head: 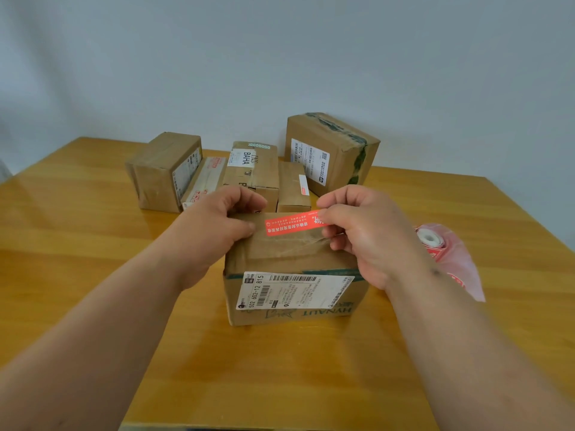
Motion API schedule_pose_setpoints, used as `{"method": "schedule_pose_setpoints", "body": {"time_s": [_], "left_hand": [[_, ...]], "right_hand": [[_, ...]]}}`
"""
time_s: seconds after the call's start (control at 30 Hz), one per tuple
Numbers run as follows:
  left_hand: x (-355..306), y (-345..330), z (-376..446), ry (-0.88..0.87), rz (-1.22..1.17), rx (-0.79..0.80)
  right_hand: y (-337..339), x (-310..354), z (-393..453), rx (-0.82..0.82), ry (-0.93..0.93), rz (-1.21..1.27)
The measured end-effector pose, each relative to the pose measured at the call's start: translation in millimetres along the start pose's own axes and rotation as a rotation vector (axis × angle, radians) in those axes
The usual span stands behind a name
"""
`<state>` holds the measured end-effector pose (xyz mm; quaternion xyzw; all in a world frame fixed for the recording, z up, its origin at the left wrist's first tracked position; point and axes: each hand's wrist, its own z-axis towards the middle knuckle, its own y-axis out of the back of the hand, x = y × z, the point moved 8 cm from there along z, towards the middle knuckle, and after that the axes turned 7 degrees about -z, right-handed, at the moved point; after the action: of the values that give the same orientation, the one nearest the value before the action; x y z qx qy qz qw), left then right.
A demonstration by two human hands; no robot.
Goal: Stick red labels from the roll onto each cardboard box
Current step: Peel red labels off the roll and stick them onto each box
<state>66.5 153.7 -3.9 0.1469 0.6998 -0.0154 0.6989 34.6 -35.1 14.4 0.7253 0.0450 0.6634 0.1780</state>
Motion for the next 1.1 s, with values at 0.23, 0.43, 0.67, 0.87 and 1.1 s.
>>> {"method": "schedule_pose_setpoints", "body": {"time_s": [0.23, 0.43, 0.67, 0.87, 1.1], "left_hand": [[-15.6, -6.3, -8.9, -0.026, 0.167, 0.075], [-11.5, -0.9, -2.5, -0.022, 0.221, 0.007], [-0.8, -0.2, 0.2, 0.076, 0.219, -0.007], [-13.3, -2.7, 2.4, -0.018, 0.493, -0.046], [-26.0, -6.4, 1.3, -0.134, 0.732, -0.092]], "right_hand": [[-4.1, 7.6, 0.0, 0.009, -0.01, -0.011], [-5.6, 10.0, 0.7, -0.018, 0.018, -0.188], [-14.3, 23.2, 2.5, -0.077, 0.198, -0.642], [-19.2, 24.2, 1.8, -0.067, 0.242, -0.775], [-24.5, 24.0, 2.0, -0.019, 0.236, -0.875]]}}
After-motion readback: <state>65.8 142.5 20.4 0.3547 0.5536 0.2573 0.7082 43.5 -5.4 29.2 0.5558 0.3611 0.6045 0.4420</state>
